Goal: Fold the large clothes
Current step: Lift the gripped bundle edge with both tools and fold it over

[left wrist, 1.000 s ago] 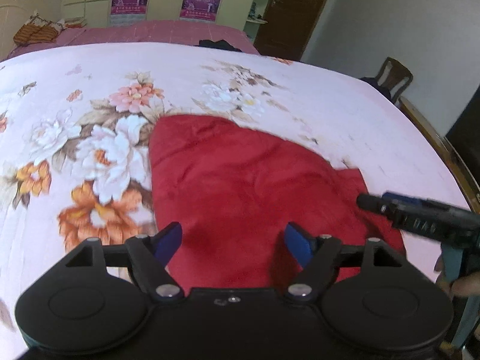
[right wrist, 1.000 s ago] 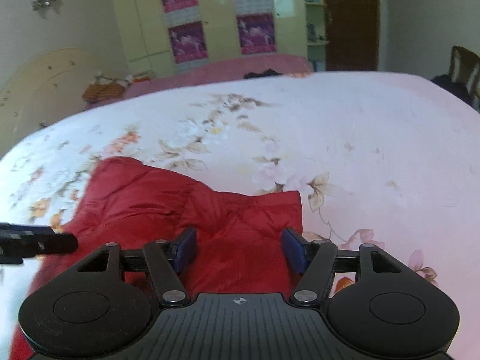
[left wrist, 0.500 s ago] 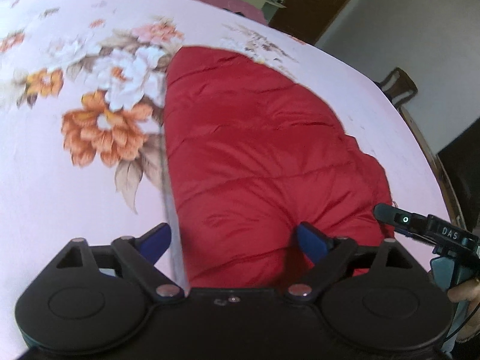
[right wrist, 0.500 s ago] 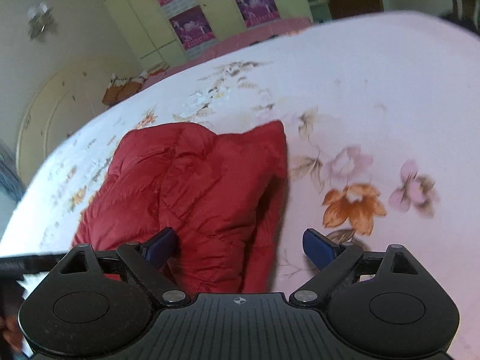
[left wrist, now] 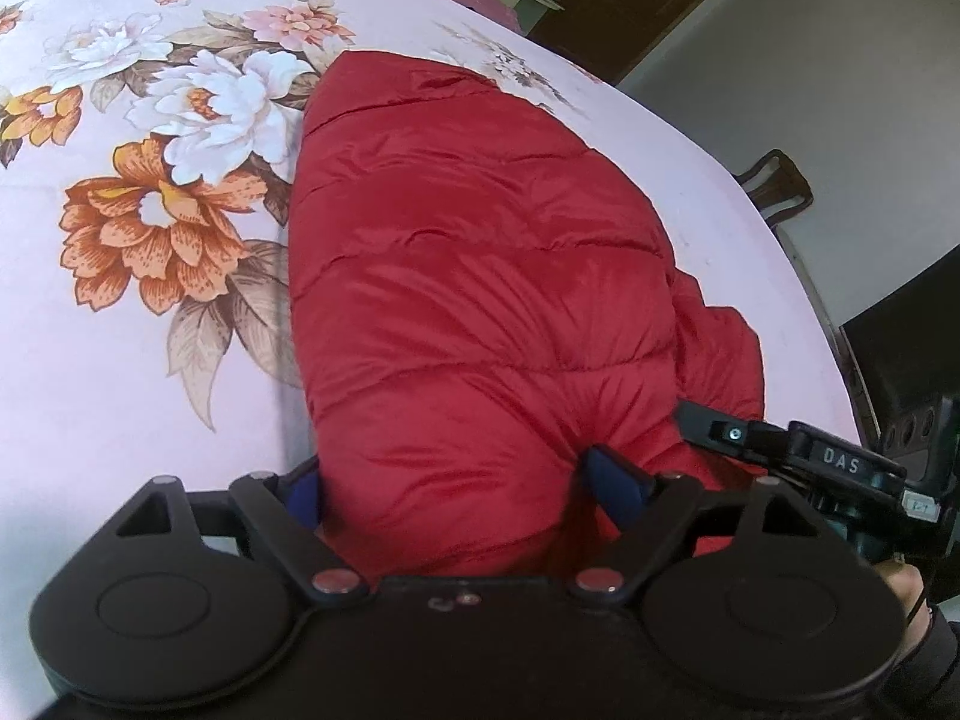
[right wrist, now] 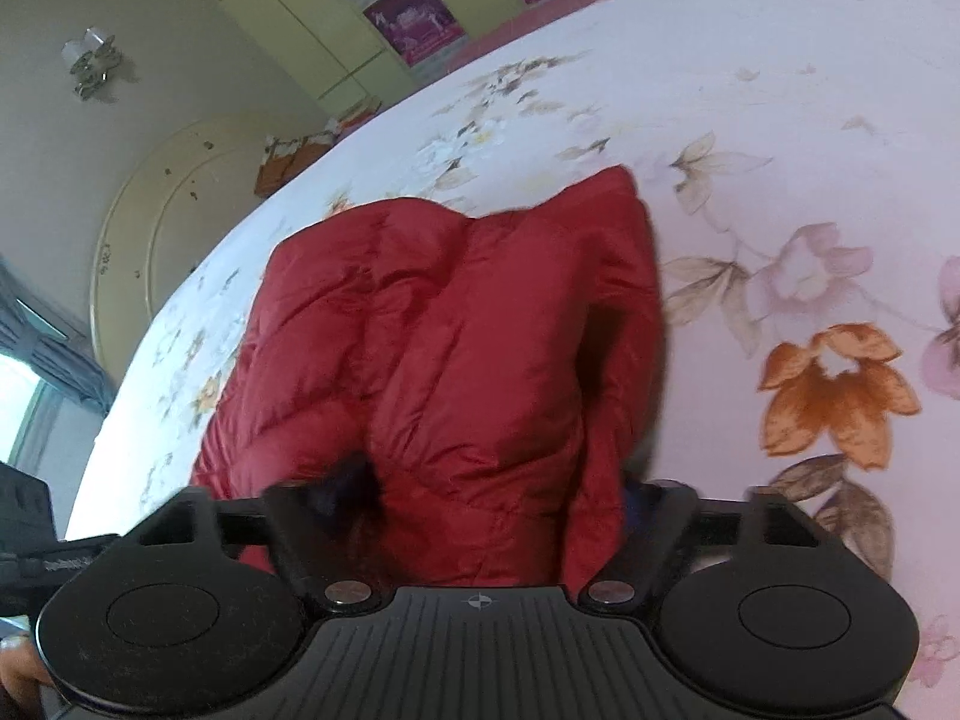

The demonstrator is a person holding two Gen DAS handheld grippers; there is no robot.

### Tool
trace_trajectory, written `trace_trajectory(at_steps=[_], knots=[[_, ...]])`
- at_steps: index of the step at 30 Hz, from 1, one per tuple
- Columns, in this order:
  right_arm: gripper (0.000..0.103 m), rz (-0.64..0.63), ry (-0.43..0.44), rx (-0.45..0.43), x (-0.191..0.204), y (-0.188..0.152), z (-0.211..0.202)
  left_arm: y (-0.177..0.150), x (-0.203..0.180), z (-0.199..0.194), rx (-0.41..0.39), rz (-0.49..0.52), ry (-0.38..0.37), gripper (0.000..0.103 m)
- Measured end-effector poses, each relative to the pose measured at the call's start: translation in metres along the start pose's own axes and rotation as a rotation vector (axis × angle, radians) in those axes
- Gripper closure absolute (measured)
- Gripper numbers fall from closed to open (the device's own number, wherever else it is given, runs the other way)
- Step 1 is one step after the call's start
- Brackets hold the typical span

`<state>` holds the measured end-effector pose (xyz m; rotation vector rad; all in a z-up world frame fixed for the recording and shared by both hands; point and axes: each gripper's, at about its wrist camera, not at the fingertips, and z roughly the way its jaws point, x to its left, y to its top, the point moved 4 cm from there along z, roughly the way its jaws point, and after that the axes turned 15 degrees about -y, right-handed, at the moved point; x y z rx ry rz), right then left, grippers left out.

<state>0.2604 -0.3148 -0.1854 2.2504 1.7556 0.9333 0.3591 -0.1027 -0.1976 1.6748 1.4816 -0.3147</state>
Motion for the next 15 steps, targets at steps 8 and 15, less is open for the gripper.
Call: trace_trajectory(at_steps=[8, 15], knots=[[0.068, 0.018, 0.049, 0.033, 0.005, 0.001, -0.008, 0.001, -0.012, -0.008, -0.014, 0.035, 0.029, 0.032], [0.072, 0.063, 0.092, 0.017, 0.007, 0.003, -0.02, 0.011, -0.025, -0.021, -0.035, 0.075, 0.031, 0.042]])
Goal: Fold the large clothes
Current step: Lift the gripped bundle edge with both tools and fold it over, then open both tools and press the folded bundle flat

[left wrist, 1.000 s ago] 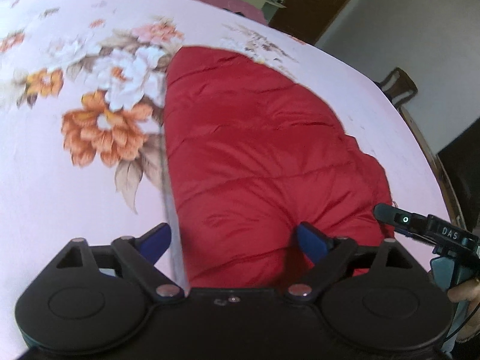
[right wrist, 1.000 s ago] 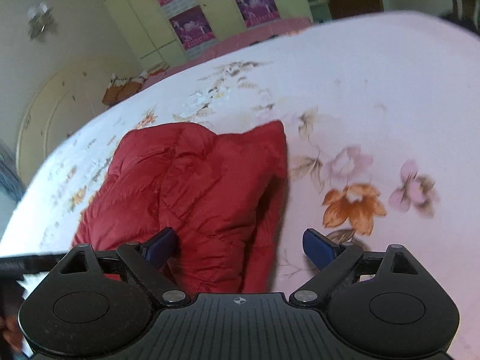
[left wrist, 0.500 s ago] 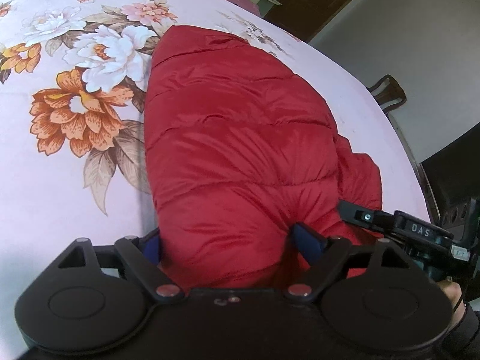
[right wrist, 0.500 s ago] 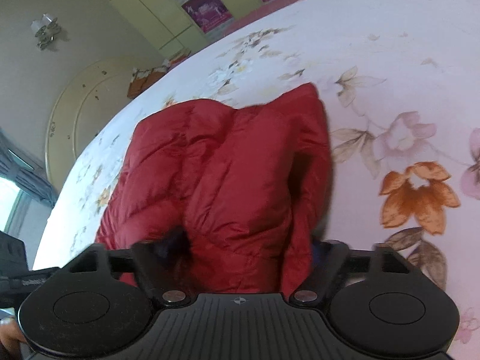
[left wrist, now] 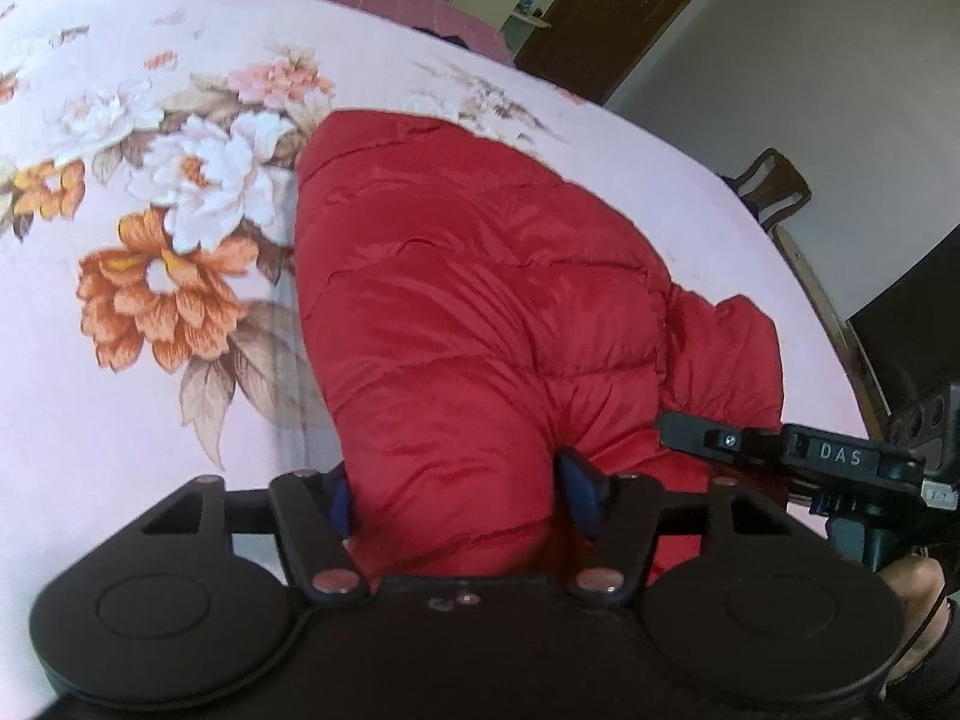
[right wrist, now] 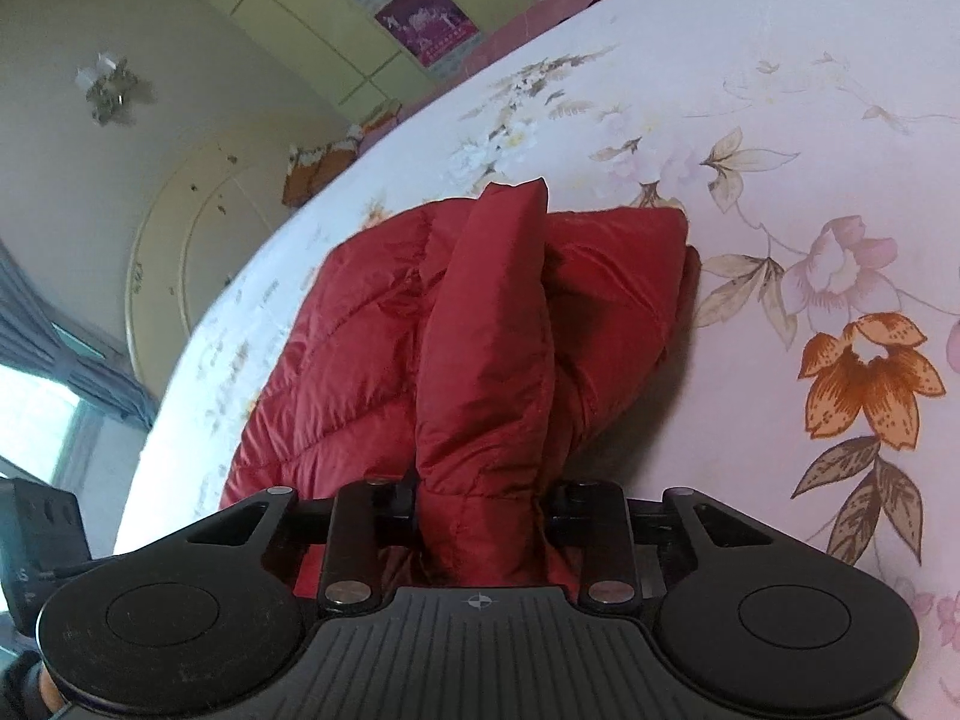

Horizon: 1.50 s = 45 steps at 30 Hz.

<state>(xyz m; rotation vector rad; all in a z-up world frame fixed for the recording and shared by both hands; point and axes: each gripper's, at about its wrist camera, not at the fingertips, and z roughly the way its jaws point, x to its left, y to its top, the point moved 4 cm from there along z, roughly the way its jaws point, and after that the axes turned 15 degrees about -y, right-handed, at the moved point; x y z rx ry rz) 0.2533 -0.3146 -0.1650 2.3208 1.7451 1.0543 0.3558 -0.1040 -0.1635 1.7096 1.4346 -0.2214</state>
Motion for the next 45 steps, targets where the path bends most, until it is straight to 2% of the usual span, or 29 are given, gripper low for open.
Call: trace_trajectory(at_steps=[7, 15, 19, 25, 33, 40, 45], knots=[[0.072, 0.01, 0.047, -0.018, 0.033, 0.01, 0.002, 0.023, -0.001, -0.027, -0.028, 0.045, 0.034, 0.044], [0.072, -0.031, 0.096, -0.042, 0.11, 0.022, 0.024, 0.049, 0.038, -0.088, -0.104, 0.05, 0.063, 0.044], [0.072, -0.052, 0.11, -0.048, 0.168, 0.023, 0.052, 0.063, 0.079, -0.126, -0.141, 0.037, 0.069, 0.044], [0.072, -0.046, 0.104, -0.05, 0.269, 0.011, 0.108, 0.087, 0.166, -0.195, -0.16, 0.015, 0.058, 0.044], [0.072, -0.067, 0.123, -0.014, 0.39, -0.008, 0.198, 0.115, 0.269, -0.271, -0.187, -0.002, 0.121, 0.044], [0.072, -0.081, 0.113, 0.037, 0.427, -0.027, 0.26, 0.116, 0.324, -0.293, -0.185, 0.014, 0.176, 0.044], [0.071, -0.071, 0.086, 0.055, 0.421, -0.029, 0.28, 0.095, 0.337, -0.284, -0.152, 0.05, 0.173, 0.033]])
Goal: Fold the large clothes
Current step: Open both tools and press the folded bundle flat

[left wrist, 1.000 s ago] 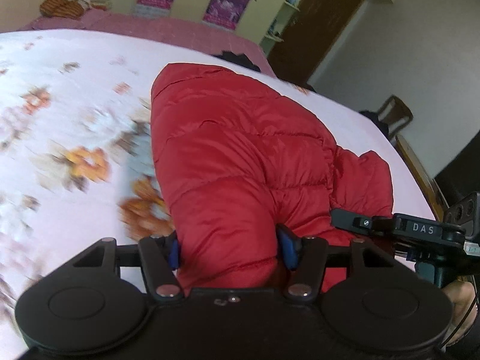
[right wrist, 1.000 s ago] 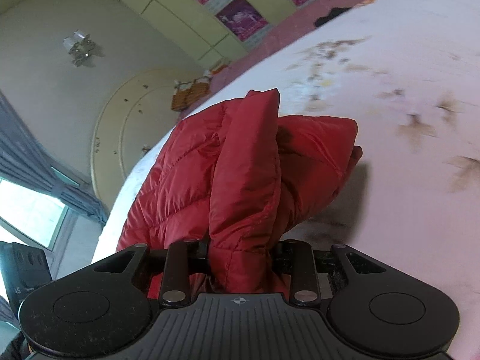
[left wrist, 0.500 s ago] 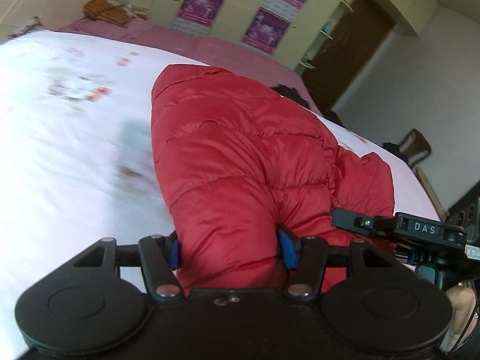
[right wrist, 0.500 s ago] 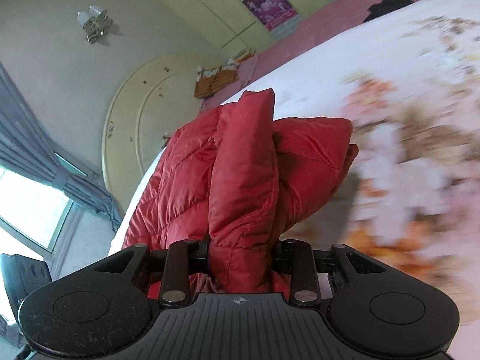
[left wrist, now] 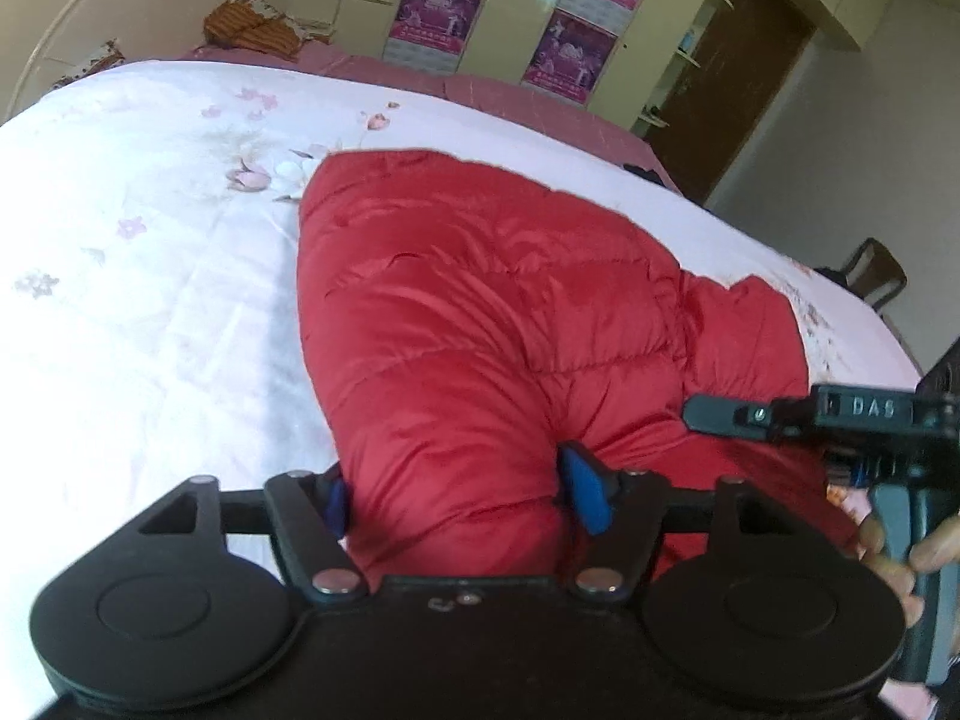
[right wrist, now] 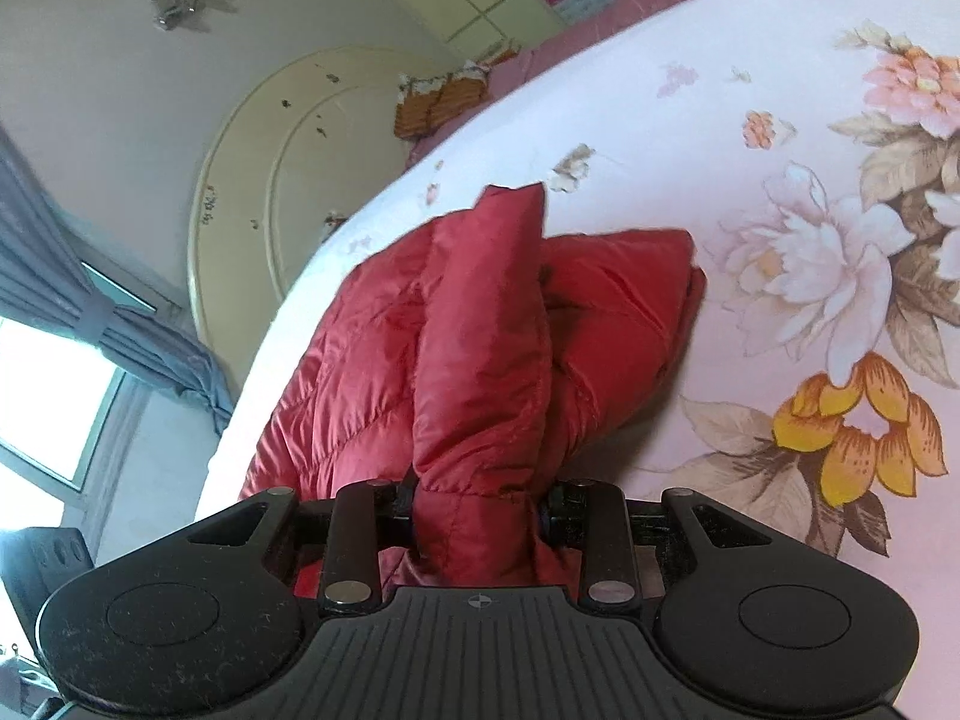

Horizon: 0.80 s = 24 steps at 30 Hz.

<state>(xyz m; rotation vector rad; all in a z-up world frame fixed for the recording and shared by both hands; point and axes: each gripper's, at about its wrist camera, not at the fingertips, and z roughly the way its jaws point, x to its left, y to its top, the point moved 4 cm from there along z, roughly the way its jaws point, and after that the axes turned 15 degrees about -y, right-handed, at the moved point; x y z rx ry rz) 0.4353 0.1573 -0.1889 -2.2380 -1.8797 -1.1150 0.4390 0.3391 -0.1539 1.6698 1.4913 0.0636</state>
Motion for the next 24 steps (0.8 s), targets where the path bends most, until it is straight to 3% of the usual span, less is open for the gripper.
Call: trace_trajectory(at_steps=[6, 17, 24], knots=[[0.051, 0.026, -0.036, 0.013, -0.02, 0.0, 0.01, 0.001, 0.006, 0.004, 0.015, 0.011, 0.005, 0.028], [0.05, -0.011, -0.12, -0.126, -0.011, 0.007, -0.053, 0.024, 0.009, -0.016, -0.044, -0.03, 0.013, 0.032], [0.05, -0.067, -0.182, -0.269, 0.002, 0.025, -0.078, 0.047, -0.004, -0.035, -0.134, 0.057, 0.017, 0.032]])
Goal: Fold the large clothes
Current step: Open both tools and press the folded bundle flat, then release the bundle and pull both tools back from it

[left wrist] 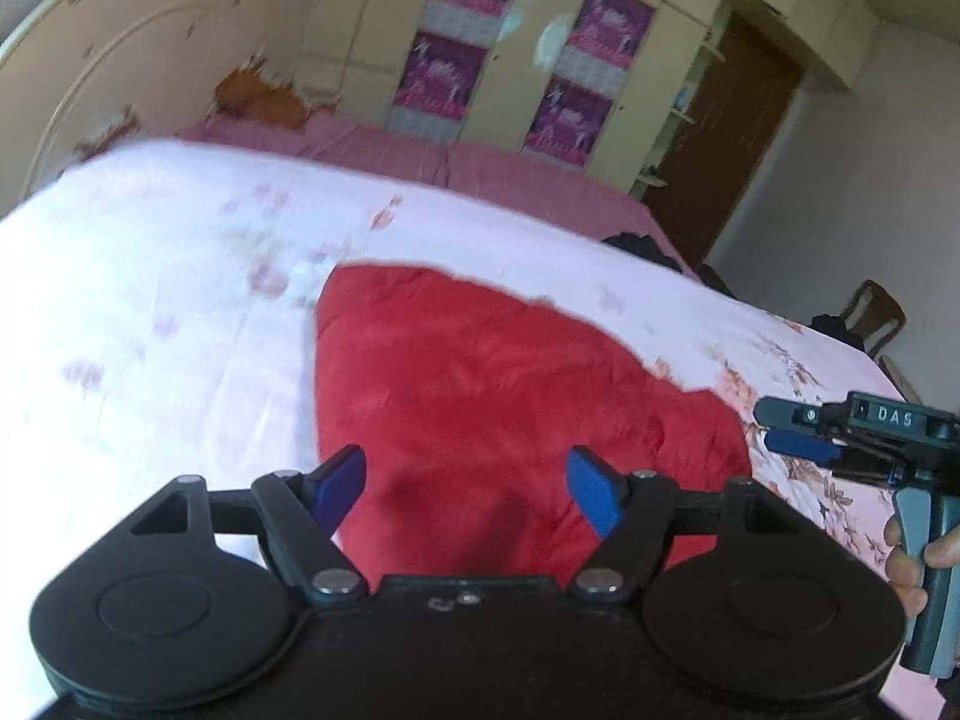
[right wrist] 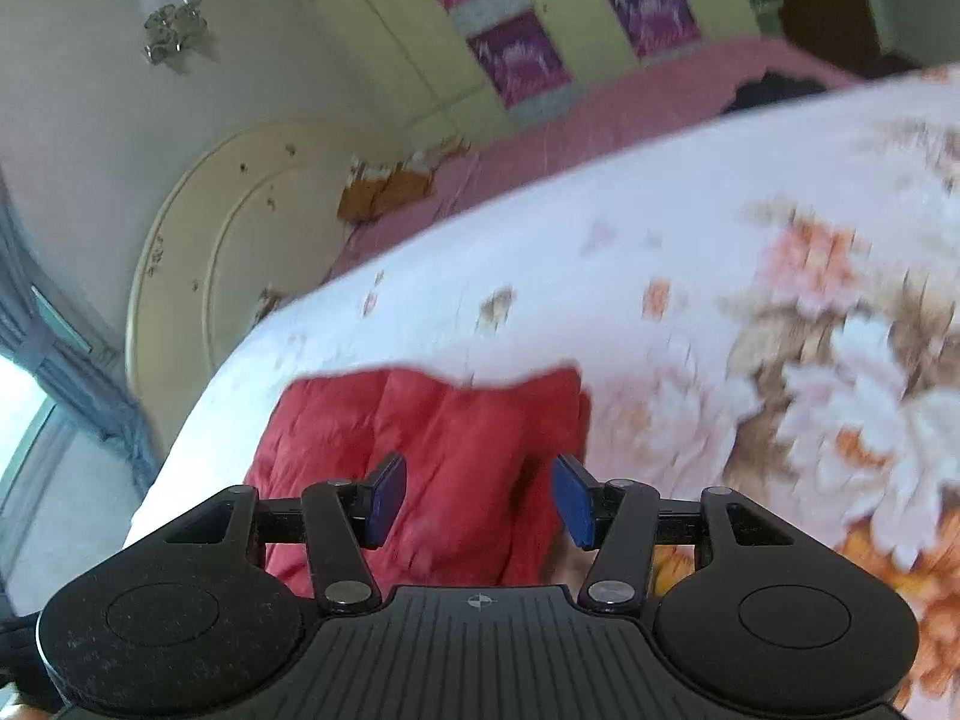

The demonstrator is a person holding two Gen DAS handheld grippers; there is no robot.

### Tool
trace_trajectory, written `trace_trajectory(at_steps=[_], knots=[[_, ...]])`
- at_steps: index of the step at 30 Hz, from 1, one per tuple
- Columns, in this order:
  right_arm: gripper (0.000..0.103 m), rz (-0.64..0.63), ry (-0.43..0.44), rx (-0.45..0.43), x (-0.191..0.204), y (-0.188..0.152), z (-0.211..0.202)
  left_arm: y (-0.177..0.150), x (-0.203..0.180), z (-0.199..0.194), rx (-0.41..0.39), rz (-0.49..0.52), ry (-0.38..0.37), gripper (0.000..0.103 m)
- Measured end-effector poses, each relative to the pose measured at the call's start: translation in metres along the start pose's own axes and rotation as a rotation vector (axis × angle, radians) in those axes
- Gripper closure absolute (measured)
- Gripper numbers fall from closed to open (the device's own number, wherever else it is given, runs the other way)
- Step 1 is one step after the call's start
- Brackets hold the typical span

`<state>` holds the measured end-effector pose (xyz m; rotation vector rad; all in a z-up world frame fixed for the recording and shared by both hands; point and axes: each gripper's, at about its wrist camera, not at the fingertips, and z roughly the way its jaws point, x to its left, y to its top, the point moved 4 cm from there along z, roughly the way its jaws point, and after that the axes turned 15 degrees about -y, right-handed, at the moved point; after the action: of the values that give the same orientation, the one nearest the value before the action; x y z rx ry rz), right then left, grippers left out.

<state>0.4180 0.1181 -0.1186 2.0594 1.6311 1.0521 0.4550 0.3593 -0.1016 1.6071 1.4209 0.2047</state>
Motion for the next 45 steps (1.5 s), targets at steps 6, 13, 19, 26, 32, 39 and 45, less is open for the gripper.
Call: trace_trajectory(at_steps=[6, 13, 19, 26, 32, 39, 45], knots=[[0.065, -0.127, -0.006, -0.011, 0.046, -0.008, 0.021, 0.008, 0.01, 0.043, 0.06, 0.035, -0.002, 0.041], [0.073, -0.16, -0.173, 0.068, 0.031, -0.043, 0.073, -0.008, 0.026, 0.061, 0.107, 0.015, 0.014, 0.038], [0.073, -0.159, -0.187, 0.086, 0.026, -0.043, 0.079, -0.006, 0.023, 0.056, 0.104, 0.025, 0.034, 0.04], [0.073, -0.182, -0.113, 0.002, 0.039, -0.04, 0.016, -0.012, 0.002, 0.018, 0.072, 0.031, 0.032, 0.041], [0.073, -0.27, -0.072, -0.037, 0.05, -0.068, -0.03, -0.037, -0.018, -0.014, 0.068, 0.019, 0.034, 0.041], [0.073, -0.345, -0.09, 0.013, 0.042, -0.116, -0.037, -0.078, -0.024, -0.034, 0.07, -0.016, 0.08, 0.037], [0.073, -0.416, -0.122, 0.082, 0.036, -0.138, -0.007, -0.088, -0.022, -0.023, 0.082, 0.036, 0.124, 0.038]])
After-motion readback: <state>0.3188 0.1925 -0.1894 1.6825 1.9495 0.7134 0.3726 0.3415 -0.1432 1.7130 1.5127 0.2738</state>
